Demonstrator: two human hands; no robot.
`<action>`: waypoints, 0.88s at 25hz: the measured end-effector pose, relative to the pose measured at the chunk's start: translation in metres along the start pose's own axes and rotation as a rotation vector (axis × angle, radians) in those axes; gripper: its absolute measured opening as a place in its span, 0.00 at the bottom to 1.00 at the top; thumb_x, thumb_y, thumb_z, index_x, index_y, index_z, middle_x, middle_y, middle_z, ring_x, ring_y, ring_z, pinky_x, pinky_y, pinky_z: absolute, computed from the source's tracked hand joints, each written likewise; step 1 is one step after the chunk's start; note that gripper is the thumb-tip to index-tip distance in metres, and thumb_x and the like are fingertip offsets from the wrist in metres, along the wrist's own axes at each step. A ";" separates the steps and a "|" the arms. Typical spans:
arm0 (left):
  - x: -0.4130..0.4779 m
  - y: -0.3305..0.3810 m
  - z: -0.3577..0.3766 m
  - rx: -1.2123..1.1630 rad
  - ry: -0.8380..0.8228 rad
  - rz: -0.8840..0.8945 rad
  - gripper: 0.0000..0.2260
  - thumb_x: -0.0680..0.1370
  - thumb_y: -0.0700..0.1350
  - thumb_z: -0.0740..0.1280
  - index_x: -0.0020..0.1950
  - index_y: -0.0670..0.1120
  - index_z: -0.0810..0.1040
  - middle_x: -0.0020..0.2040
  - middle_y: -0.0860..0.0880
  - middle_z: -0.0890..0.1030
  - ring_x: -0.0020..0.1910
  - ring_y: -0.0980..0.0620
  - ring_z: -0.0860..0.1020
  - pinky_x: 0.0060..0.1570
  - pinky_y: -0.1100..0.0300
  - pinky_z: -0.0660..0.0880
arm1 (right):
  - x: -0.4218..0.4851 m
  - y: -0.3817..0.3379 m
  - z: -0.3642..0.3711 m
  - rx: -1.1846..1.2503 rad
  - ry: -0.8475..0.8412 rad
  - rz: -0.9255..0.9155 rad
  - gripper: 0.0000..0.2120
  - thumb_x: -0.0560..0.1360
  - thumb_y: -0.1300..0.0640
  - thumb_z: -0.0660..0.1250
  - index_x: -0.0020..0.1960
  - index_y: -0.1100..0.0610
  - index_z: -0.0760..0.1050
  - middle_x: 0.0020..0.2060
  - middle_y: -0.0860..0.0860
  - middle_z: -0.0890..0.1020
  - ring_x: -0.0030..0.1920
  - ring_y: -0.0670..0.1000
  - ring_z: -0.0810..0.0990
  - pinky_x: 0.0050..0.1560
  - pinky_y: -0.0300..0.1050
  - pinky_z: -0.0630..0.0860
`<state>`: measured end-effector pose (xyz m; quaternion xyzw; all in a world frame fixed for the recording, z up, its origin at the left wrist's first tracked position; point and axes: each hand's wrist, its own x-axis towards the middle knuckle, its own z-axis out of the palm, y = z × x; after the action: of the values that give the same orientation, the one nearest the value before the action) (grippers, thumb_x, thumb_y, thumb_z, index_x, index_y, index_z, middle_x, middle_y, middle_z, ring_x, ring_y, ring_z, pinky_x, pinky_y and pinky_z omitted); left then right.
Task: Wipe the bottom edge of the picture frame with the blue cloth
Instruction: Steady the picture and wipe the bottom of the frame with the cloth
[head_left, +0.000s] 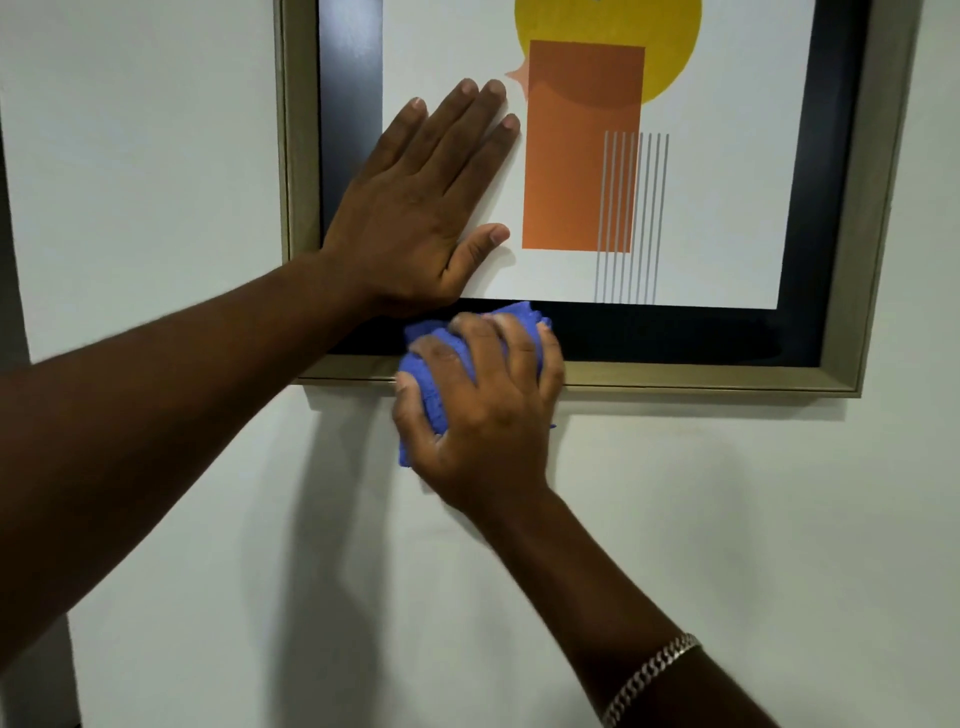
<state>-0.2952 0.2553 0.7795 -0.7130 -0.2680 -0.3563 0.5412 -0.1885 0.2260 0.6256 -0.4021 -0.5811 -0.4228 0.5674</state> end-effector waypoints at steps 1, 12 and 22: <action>0.000 0.001 -0.001 0.003 -0.007 0.001 0.34 0.80 0.62 0.45 0.80 0.43 0.48 0.82 0.41 0.50 0.81 0.43 0.48 0.80 0.44 0.47 | 0.001 0.008 -0.005 -0.023 0.000 0.004 0.15 0.75 0.45 0.63 0.56 0.52 0.80 0.57 0.53 0.82 0.63 0.57 0.76 0.72 0.63 0.64; -0.003 0.015 -0.012 -0.026 -0.121 -0.096 0.33 0.81 0.58 0.49 0.80 0.42 0.45 0.82 0.40 0.48 0.81 0.42 0.46 0.79 0.42 0.47 | 0.000 0.098 -0.063 -0.021 -0.017 0.166 0.14 0.76 0.49 0.60 0.54 0.55 0.79 0.54 0.57 0.79 0.61 0.59 0.76 0.71 0.68 0.63; -0.041 0.180 -0.019 -0.479 -0.276 -0.394 0.28 0.81 0.56 0.56 0.78 0.44 0.57 0.82 0.43 0.45 0.81 0.44 0.41 0.79 0.44 0.43 | 0.001 0.127 -0.112 0.430 -0.306 0.204 0.22 0.71 0.64 0.64 0.65 0.59 0.74 0.67 0.57 0.75 0.71 0.55 0.69 0.74 0.63 0.67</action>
<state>-0.1860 0.1881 0.6458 -0.7959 -0.3799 -0.4070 0.2379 -0.0326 0.1609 0.6312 -0.3882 -0.6928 -0.1649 0.5849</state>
